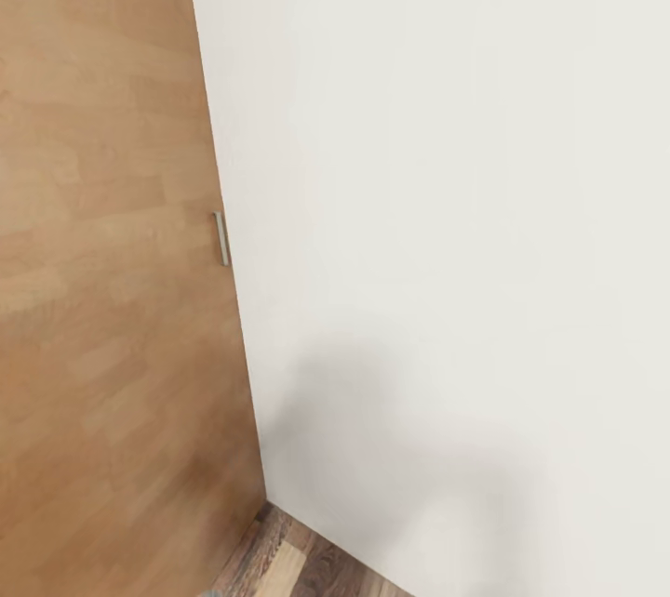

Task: In the bedroom, move the book from the bed onto either nightstand, and place the two sandals side by side next to the bed.

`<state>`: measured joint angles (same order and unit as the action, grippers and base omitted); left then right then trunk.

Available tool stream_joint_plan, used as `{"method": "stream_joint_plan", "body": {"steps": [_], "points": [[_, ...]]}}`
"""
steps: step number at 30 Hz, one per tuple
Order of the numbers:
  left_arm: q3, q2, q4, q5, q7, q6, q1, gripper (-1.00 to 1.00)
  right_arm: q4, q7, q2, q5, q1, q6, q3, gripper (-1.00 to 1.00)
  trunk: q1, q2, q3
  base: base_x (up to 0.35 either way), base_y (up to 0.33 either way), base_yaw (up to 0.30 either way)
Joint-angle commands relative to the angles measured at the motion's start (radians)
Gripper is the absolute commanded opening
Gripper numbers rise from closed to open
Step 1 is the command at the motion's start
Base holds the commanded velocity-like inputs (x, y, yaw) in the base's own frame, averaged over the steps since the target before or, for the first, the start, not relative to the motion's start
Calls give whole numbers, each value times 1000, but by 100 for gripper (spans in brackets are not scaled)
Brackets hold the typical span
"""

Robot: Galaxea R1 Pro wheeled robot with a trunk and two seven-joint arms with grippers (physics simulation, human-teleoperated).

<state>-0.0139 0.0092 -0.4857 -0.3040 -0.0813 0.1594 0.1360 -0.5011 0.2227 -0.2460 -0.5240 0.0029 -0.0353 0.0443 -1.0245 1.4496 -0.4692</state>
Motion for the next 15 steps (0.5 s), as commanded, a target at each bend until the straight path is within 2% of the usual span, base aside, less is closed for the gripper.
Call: {"method": "stream_joint_plan", "body": {"steps": [1,7,15], "points": [[-1,0,1,-10,-8,2,1,100,0,1,-1,-10,0,-3,5,100,-1,0,-1,297,-19,0],[-1,0,1,-10,-8,2,1,100,0,4,-1,-10,0,-3,5,100,-1,0,-1,255,-4,-13],[-2,0,1,-10,-8,2,1,100,0,7,-1,-9,0,-3,5,100,-1,0,-1,50,0,-204]]}}
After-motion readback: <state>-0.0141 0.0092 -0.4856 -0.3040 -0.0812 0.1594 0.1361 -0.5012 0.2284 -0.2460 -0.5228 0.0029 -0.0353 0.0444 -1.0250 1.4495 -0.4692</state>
